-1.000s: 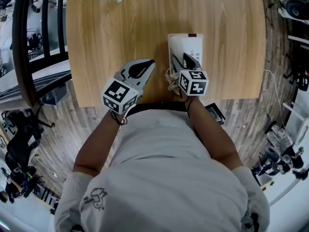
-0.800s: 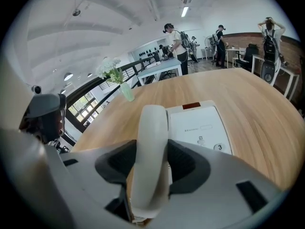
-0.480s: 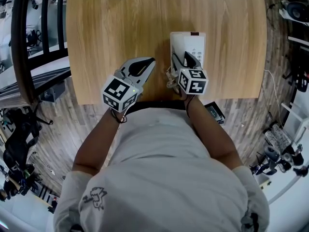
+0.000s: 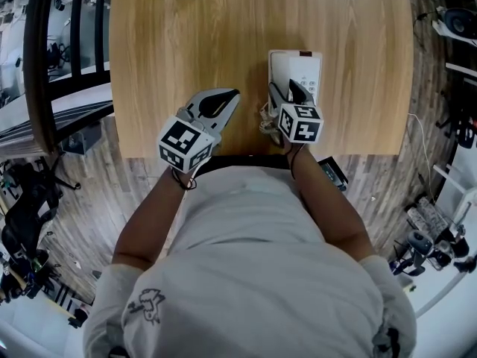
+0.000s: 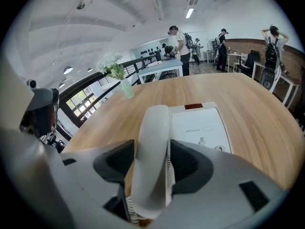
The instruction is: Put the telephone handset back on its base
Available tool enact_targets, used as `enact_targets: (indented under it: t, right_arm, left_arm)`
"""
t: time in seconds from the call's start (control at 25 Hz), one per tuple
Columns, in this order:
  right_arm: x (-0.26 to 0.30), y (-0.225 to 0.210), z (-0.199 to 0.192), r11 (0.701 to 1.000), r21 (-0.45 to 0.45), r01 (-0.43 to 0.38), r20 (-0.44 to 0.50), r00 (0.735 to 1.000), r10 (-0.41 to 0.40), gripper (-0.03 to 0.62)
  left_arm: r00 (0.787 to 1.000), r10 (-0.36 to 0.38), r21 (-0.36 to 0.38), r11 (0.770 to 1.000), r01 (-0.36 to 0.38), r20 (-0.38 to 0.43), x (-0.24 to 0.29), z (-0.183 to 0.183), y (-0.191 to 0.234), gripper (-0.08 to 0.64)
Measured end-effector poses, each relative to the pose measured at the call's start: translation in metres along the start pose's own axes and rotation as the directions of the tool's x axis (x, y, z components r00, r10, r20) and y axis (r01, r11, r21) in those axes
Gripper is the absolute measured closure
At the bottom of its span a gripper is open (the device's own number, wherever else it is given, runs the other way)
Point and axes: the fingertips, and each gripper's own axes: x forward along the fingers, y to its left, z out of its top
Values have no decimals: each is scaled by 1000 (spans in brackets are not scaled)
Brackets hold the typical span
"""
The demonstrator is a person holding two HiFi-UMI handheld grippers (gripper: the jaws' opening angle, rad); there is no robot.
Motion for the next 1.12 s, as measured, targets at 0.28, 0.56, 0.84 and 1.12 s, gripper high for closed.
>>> enact_targets:
  t: [0.28,0.56,0.84,1.12]
  right_arm:
    - [-26,3,24,999,-38,-31,70,997,34,339]
    - [-71,23,58,988,-132,-76,172,980,99,348]
    - [-124,51,81,963,-218,-157,237,949,208,411]
    - [-179,77,85,942,-262,-211,283,916,284,505]
  left_arm:
    - [1000,13,27,1000,-13,27,-16,9,-5,554]
    - [997,22,66,997,-27,71,-41,22,-17,554]
    - [991,23,116,993,-38,133,-70,38,-39,554]
    - [986,42,134,989,-64,161,-103,34,-53,554]
